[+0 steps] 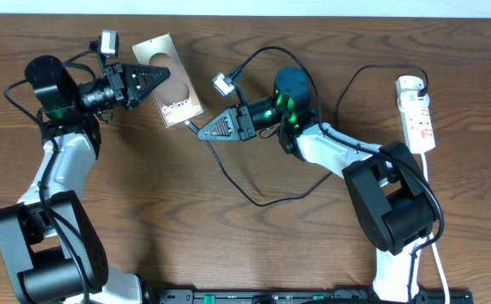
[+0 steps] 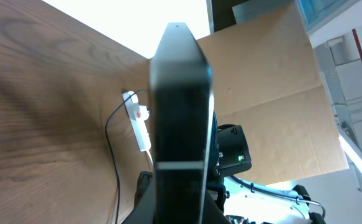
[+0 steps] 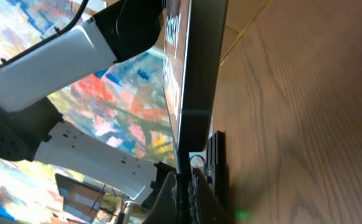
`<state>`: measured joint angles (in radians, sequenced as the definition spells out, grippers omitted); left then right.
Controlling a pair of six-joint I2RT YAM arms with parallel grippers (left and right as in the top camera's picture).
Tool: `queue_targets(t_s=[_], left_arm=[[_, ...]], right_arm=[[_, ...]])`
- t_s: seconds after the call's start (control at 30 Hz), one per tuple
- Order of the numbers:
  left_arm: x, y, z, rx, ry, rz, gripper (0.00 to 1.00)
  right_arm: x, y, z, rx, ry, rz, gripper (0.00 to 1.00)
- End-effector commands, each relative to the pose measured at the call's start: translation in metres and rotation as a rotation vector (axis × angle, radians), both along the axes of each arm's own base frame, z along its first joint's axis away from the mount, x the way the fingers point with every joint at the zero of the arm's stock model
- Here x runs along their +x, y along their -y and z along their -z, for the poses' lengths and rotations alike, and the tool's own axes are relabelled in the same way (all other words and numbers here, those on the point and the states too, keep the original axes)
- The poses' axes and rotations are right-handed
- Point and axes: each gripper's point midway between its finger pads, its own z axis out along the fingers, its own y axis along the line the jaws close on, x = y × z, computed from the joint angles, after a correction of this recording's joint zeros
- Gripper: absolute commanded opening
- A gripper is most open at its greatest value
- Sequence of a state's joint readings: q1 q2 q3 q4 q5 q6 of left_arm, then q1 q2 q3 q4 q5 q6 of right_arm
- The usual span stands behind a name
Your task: Plug charger to phone and switch on socket
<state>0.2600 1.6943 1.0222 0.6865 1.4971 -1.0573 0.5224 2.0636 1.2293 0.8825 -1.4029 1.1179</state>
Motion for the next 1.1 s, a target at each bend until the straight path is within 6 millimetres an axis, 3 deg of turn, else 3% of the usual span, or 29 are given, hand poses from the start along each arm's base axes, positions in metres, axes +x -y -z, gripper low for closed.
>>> queue_targets(t_s=[0.0,0.37,0.63,1.07], left_arm=[[-0.007,0.004,-0.009,0.011,0.043,0.040,0.07],[-0.002,0.002,-0.008,0.012,0.041,0.010,0.07],[0.000,0.002,-0.008,0.010,0.033,-0.001,0.07],[0.003,0.000,-0.008,0.011,0.031,-0.021,0.07]], right_arm=[[0.021,-0.008,-0.009,0.016,0.007,0.115,0.01],[0.039,-0.014,-0.011,0.015,-0.038,0.230,0.01],[0.040,-0.024,-0.015,0.032,-0.031,0.270,0.01],[0.050,-0.024,-0.022,0.059,-0.036,0.332,0.01]])
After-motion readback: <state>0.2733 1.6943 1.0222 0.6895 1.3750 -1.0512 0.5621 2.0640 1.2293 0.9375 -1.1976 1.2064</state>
